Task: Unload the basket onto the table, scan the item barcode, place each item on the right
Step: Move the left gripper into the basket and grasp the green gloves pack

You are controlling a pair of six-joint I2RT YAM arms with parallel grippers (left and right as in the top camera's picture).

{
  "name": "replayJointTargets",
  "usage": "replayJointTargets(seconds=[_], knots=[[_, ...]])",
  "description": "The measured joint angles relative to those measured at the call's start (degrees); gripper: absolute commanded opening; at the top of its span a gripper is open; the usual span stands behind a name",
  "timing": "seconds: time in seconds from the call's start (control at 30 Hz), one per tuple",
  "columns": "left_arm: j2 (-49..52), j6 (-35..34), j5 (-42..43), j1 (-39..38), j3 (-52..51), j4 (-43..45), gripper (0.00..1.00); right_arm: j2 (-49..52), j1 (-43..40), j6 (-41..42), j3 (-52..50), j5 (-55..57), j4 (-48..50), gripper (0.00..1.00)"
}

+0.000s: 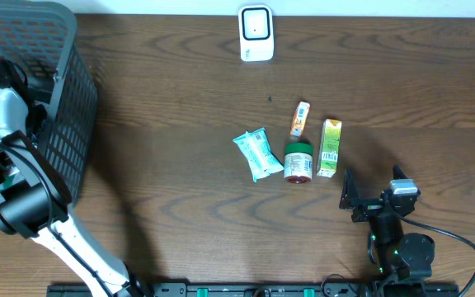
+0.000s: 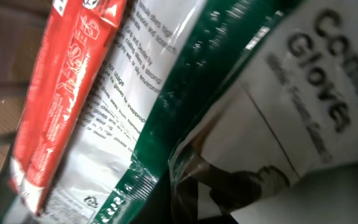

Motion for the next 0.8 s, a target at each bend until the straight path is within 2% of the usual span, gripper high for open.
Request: replayJointTargets(seconds=[0.1,0.5,0.8], knots=[[-3.08,-0.85,0.20,-0.55,-1.18,-0.57,0.07,0.00,0.00,0.00,0.00,0.00,0.00,0.99],[-26.86,-3.37,-4.33,-5.97,-1.27,-0.68,0.07,0.00,0.00,0.00,0.00,0.00,0.00,0.99],[-44.09,-3.98,-8.74,-13.03,-1.27,2.75,0.07,0.00,0.00,0.00,0.00,0.00,0.00,0.99]])
